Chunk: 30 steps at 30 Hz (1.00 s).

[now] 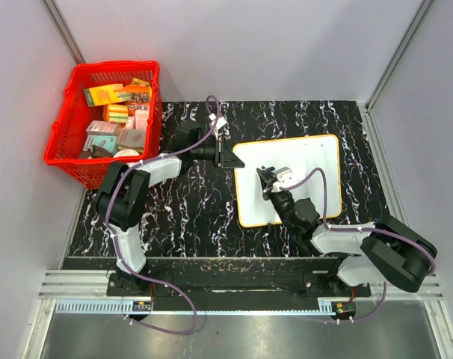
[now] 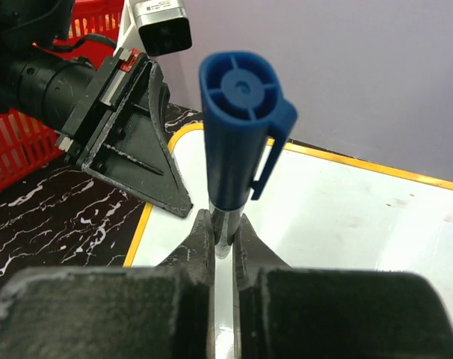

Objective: Write a sentence on the whiteboard
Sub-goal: Hold the whiteboard on the whiteboard stand.

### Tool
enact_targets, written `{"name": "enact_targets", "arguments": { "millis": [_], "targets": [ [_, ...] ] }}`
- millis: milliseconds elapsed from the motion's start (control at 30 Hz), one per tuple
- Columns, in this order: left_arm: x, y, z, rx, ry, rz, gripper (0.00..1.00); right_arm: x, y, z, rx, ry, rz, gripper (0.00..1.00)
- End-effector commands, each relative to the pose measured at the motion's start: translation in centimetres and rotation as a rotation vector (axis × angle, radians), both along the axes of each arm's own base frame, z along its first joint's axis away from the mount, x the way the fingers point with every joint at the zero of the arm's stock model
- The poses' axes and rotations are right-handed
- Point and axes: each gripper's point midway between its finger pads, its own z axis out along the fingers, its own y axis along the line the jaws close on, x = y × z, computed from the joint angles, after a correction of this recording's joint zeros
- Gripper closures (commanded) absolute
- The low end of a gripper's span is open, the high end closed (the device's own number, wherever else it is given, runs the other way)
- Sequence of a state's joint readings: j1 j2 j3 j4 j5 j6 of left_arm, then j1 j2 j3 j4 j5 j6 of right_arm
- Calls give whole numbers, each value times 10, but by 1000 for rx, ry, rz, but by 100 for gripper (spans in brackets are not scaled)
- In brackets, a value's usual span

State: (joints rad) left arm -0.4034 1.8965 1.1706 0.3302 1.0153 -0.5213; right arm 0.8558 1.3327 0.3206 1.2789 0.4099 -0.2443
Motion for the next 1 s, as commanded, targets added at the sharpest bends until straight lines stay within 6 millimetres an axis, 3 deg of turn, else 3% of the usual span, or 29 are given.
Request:
{"name": "enact_targets", "arguments": {
  "millis": [0,433,700,967],
  "targets": [
    [12,7,-24,111,-157,75,100,-9,-4,67,183,-195,10,100],
    [16,5,-25,114,-154,79,100,-4,-9,68,215,-164,-23,100],
    [15,3,-23,109,-153,64,100,-3,10,90,205,-139,48,100],
    [14,2,-22,104,-158,54,100,15,23,84,166,-106,31,100]
  ]
}}
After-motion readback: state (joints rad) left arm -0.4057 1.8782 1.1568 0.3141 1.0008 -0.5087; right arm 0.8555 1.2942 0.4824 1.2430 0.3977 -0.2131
